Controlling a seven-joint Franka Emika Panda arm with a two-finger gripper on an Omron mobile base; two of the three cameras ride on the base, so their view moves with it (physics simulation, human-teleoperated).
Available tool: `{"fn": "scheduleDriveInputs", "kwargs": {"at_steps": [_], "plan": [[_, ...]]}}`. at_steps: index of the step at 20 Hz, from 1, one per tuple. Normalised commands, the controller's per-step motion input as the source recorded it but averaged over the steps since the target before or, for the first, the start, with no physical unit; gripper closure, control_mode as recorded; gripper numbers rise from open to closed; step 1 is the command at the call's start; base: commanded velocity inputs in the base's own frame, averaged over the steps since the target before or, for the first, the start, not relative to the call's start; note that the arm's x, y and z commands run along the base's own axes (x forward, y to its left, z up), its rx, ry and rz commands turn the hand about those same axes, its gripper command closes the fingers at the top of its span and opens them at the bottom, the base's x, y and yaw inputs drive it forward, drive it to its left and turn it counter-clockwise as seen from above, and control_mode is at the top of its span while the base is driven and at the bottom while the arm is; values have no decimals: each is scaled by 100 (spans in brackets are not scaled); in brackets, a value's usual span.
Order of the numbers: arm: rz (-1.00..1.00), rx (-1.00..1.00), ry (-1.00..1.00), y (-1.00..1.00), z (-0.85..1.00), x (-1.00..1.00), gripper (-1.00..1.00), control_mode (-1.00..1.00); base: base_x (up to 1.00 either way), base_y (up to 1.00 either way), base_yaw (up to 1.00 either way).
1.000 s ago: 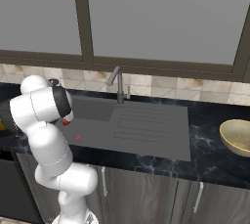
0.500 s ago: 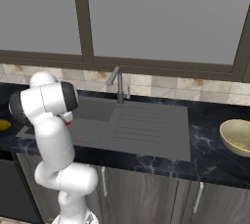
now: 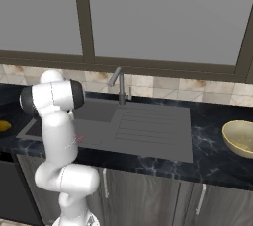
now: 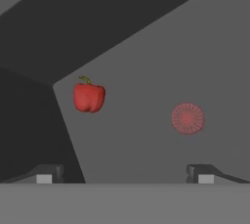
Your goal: Remove the bell pepper and lemon from the sink. Then move the bowl and cup from the counter to the sink for washing.
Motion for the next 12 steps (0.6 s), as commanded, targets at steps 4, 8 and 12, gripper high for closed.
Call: {"fn": "scheduleDriveInputs", "kwargs": {"at_steps": [4, 8, 12], "plan": [[0, 0, 0, 12, -20, 27, -100, -100, 0, 0, 0], [0, 0, 0, 12, -21, 29, -100, -100, 0, 0, 0], [0, 0, 0, 13, -22, 27, -100, -100, 0, 0, 0]]}}
